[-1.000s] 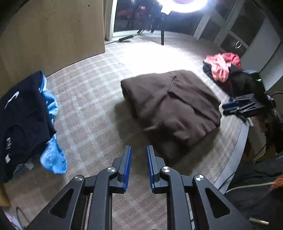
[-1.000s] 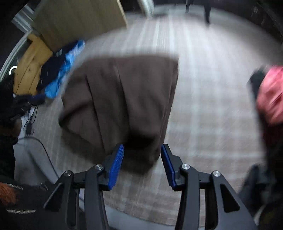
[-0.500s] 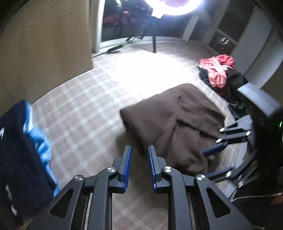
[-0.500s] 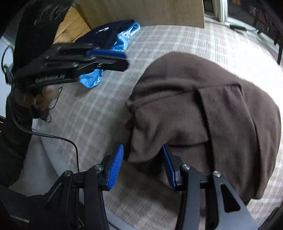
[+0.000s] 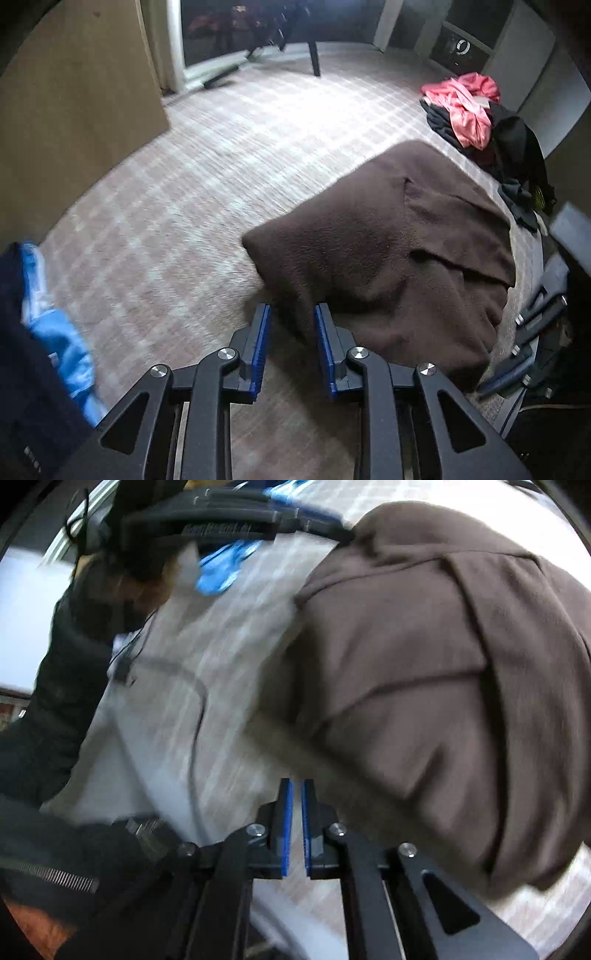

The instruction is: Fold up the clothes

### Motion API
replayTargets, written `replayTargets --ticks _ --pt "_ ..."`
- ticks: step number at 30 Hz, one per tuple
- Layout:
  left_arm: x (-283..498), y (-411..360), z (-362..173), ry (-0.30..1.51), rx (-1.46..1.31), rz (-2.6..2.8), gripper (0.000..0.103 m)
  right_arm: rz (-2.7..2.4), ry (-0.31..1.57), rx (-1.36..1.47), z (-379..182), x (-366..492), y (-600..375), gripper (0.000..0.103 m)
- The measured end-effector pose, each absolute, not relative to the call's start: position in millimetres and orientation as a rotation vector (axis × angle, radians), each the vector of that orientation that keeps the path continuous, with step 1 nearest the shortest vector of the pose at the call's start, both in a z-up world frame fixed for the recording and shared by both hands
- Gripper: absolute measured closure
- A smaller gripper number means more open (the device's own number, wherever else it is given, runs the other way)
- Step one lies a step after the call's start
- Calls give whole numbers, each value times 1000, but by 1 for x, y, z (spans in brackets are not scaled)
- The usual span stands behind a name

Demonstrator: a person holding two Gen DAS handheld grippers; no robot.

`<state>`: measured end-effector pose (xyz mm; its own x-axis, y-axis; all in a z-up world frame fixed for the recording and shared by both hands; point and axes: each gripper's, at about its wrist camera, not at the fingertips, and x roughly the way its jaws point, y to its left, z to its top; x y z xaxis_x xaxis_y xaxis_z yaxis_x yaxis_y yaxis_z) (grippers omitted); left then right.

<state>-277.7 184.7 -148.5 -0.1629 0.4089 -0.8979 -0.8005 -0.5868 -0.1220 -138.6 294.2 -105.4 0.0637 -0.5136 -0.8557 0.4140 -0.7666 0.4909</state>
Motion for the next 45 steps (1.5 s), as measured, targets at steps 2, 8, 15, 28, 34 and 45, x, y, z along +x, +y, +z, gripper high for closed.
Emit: replayTargets --ticks 2,8,15,28,34,45 --pt "-267 184 -132 476 -1208 1871 82 -1876 -113 1596 -77 -134 316 95" --pt "-221 225 -108 413 -1067 1755 80 -2446 -238 1375 -41 -158 397 35" --pt "-174 238 -166 464 -1219 1677 80 -2276 -347 1656 -103 -104 442 42" --pt "-181 219 -105 525 -1266 2113 56 -2600 -462 1219 -42 -119 471 24" --pt "-162 210 -87 483 -1233 2199 49 -2563 -430 1288 -44 -131 459 23" --pt "-154 178 -64 397 -1201 2494 37 -2518 -616 1220 -10 -150 490 23"
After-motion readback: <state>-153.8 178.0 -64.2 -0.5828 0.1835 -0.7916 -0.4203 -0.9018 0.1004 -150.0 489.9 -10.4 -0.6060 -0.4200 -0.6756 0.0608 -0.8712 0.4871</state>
